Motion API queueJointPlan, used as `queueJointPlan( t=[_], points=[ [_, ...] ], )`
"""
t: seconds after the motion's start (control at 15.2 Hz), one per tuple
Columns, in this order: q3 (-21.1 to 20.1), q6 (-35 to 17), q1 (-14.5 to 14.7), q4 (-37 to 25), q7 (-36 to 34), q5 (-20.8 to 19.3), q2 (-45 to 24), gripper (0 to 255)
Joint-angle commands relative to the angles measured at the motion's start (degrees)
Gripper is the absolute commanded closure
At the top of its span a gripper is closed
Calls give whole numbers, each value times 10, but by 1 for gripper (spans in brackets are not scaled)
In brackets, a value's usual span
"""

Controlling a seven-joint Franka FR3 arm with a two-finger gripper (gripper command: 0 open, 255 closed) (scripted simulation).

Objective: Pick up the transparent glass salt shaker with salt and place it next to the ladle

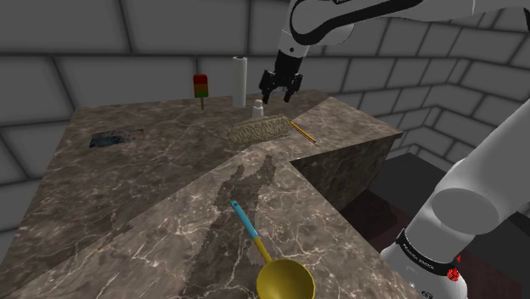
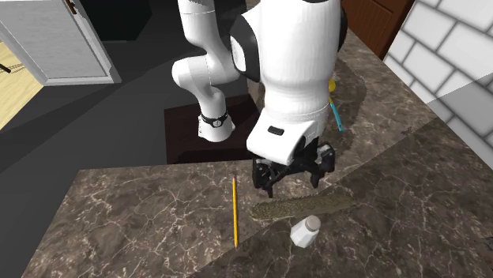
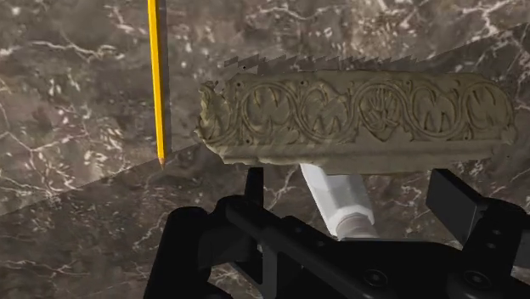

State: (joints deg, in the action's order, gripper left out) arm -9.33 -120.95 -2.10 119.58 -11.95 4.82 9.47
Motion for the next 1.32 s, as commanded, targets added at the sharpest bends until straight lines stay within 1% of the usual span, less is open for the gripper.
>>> queueJointPlan(
  t=[0.0,0.13,0.66,1.19,1.25],
  points=[
    [-5,-17,1,-33,-17,-2,-44,0],
    [-7,-31,1,-64,-31,-4,-83,0],
    [-9,-84,4,-41,-34,-9,-113,0],
    [-9,-84,4,-41,-34,-9,-113,0],
    [-9,-84,4,-41,-34,-9,-113,255]
  ],
)
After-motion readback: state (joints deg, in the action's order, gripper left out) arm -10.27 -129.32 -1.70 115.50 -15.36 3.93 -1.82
